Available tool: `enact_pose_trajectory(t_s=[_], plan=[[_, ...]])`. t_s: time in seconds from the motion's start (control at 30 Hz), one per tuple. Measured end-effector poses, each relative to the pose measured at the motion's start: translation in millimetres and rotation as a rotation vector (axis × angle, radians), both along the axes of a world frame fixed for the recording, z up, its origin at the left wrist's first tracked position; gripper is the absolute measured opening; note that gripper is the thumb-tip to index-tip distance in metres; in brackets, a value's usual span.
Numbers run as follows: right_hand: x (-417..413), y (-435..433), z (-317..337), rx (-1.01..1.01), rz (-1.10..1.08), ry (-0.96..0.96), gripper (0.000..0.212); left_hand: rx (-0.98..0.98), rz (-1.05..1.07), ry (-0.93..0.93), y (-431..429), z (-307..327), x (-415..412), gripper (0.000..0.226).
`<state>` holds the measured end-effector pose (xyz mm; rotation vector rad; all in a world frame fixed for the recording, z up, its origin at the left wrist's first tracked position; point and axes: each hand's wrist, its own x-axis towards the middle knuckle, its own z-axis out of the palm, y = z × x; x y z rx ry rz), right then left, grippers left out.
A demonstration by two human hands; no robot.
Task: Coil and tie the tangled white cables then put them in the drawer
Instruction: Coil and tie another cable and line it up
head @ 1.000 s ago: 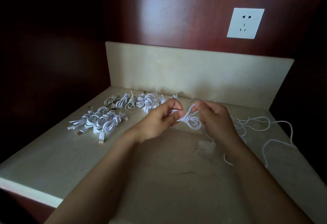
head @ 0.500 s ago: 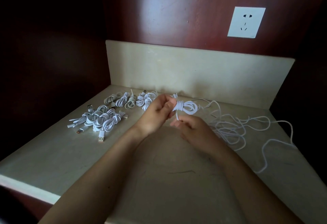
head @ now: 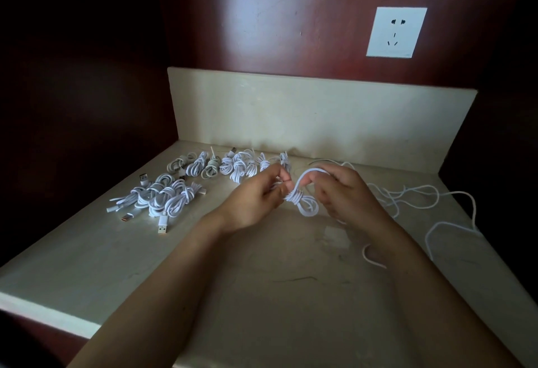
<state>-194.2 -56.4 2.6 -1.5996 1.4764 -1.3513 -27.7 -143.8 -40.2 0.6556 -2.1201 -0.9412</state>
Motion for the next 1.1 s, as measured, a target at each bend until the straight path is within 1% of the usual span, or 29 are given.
enact_pose_trajectory(t_s=[0.1,0.23,0.4,0.53,0.67,0.77,0.83,0.9,1.0,1.03,1.1], plan=[[-4,3,2,0.105,0.102,-0.178,0.028,0.061,-0.043,0.054,1,3,0,0.011],[-7,7,5,0.123,0.197,-0.237,0.027,0.089,-0.067,0.080,3,9,0,0.010],[-6,5,1,0.090,0.142,-0.265,0.025,0.083,-0.105,0.055,8,15,0,0.010],[-6,3,0,0.067,0.073,-0.278,0.021,0.135,-0.182,0.102,17,23,-5,0.010],[-5,-1,-8,0.029,0.017,-0.224,0.022,0.217,-0.265,0.180,21,28,-7,0.010],[1,-5,-13,0.011,-0.006,-0.232,0.015,0.239,-0.284,0.267,24,30,-7,0.009],[6,-7,-17,0.003,-0.012,-0.209,0.030,0.262,-0.240,0.346,24,33,-6,0.010],[9,-10,-22,-0.026,-0.019,-0.118,0.035,0.278,-0.190,0.426,21,33,-6,0.011],[17,-8,-21,-0.095,-0.015,0.093,0.027,0.275,-0.050,0.504,18,31,-8,0.010],[20,-7,-20,-0.119,0.004,0.136,0.025,0.257,0.004,0.521,18,29,-9,0.009],[26,-5,-19,-0.148,0.028,0.153,0.026,0.169,0.092,0.539,19,24,-14,0.008]])
